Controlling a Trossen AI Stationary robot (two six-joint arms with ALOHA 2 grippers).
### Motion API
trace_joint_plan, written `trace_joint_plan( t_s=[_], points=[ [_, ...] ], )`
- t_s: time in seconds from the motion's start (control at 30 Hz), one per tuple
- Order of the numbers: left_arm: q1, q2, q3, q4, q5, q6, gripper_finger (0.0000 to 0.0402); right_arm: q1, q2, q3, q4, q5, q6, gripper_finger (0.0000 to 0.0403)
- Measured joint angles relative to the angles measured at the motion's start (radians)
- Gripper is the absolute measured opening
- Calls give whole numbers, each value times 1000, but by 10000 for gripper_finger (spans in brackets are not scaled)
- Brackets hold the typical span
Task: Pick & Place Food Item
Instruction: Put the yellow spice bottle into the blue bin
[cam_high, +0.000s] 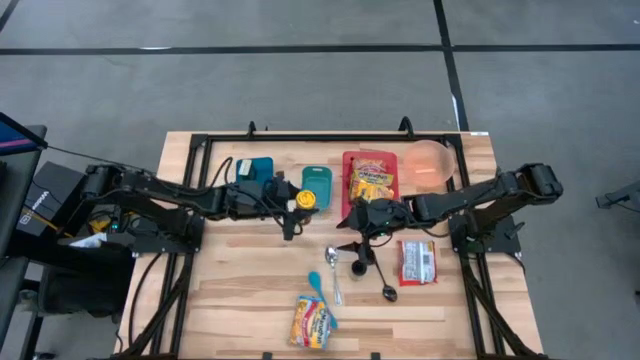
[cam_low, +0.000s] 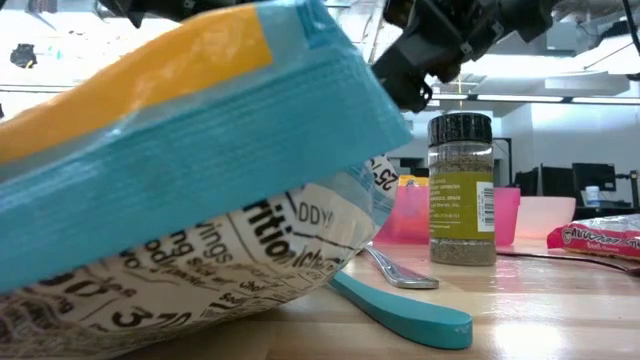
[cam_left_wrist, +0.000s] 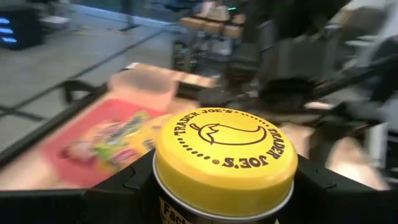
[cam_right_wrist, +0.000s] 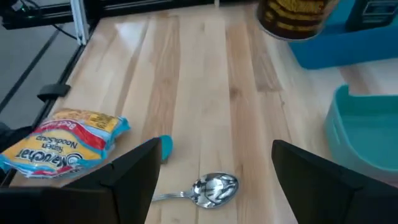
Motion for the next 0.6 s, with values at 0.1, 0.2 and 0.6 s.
trace_joint_plan(
  t_s=[0.1,0.2,0.6],
  points=[
    [0,-25,-22,-37,-98,24,211,14,-29,0,-32,75,0,297],
    [0,-37,-53,-31,-204,28,211,41,-63,0,-73,202,0,297],
    [132,-114,-199,7,-374,36,211,106,-113,0,-122,399,-17,297]
  ],
)
